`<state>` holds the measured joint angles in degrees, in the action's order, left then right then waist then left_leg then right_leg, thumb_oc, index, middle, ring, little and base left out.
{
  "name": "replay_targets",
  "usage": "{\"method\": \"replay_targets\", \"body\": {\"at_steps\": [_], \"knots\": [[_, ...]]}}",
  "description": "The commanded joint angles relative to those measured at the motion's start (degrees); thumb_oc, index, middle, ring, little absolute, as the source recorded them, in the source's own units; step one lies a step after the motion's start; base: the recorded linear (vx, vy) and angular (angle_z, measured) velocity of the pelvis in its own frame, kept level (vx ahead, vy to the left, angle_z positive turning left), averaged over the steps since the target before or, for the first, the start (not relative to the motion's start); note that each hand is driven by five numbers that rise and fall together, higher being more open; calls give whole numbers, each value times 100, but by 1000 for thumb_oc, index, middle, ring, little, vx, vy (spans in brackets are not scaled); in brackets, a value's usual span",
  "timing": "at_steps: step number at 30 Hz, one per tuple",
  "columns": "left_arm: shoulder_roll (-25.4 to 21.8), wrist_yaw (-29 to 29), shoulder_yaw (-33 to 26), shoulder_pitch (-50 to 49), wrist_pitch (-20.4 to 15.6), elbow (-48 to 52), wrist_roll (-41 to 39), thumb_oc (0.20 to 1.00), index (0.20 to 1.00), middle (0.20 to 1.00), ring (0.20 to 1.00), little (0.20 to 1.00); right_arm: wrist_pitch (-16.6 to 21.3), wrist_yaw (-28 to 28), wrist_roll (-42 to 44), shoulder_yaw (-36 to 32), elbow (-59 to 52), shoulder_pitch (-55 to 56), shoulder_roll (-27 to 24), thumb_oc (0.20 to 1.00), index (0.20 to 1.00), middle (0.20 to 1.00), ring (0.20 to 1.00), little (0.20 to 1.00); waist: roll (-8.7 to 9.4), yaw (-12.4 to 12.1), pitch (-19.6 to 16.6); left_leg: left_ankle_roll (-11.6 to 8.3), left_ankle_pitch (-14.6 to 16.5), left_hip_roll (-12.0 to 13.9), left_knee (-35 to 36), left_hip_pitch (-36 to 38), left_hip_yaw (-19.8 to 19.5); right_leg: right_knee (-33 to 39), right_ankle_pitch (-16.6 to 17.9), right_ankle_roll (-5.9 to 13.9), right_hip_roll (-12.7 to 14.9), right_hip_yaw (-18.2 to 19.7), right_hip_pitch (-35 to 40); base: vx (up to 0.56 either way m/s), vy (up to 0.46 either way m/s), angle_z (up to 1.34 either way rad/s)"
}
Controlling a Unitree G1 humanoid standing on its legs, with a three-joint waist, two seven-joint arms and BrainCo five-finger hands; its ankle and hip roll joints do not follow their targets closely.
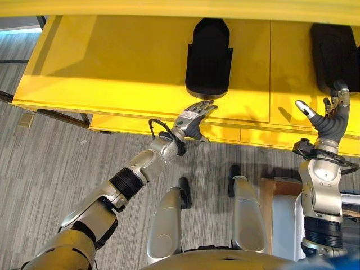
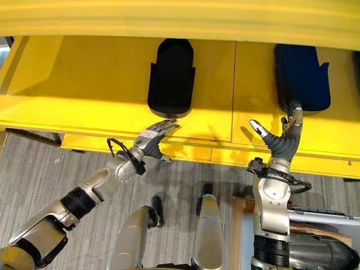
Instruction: Move parts from the plastic box to the shelf.
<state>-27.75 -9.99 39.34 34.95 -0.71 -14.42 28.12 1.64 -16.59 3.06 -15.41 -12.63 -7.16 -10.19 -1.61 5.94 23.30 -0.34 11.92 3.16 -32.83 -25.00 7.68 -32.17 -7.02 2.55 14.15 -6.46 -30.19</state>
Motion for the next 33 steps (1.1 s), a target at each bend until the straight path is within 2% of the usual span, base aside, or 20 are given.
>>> {"method": "replay_targets", "body": {"at_steps": [1, 12, 21, 33], "knots": [[15, -277, -236, 238, -84, 77, -112, 1000, 1000, 1000, 1000, 1000, 278, 9, -137, -230, -568, -23, -169, 1000, 1000, 1000, 1000, 1000, -13, 27, -165, -410, -125, 330, 143, 120, -555, 285, 374, 363, 194, 151, 464, 22, 23, -3], [108, -366, -28, 505, -22, -633, -183, 1000, 1000, 1000, 1000, 1000, 267, 85, -115, -212, -490, -69, -229, 1000, 1000, 1000, 1000, 1000, 7, 69, -163, -399, -101, 332, 91, 119, -538, 209, 344, 368, 189, 179, 425, 4, 2, -1], [393, -427, 192, 662, 32, -1404, -302, 1000, 1000, 1000, 1000, 1000, 255, 93, -120, -204, -458, -83, -248, 1000, 1000, 1000, 1000, 1000, 49, 141, -163, -393, -68, 341, 27, 93, -518, 199, 349, 371, 183, 208, 400, 2, 2, -1], [489, -519, 243, 865, 61, -1815, -396, 1000, 1000, 1000, 1000, 1000, 255, 173, -94, -171, -408, -83, -305, 1000, 1000, 1000, 1000, 1000, 73, 185, -194, -408, -83, 354, 21, 58, -507, 185, 368, 374, 155, 232, 349, 0, 0, 0]]}}
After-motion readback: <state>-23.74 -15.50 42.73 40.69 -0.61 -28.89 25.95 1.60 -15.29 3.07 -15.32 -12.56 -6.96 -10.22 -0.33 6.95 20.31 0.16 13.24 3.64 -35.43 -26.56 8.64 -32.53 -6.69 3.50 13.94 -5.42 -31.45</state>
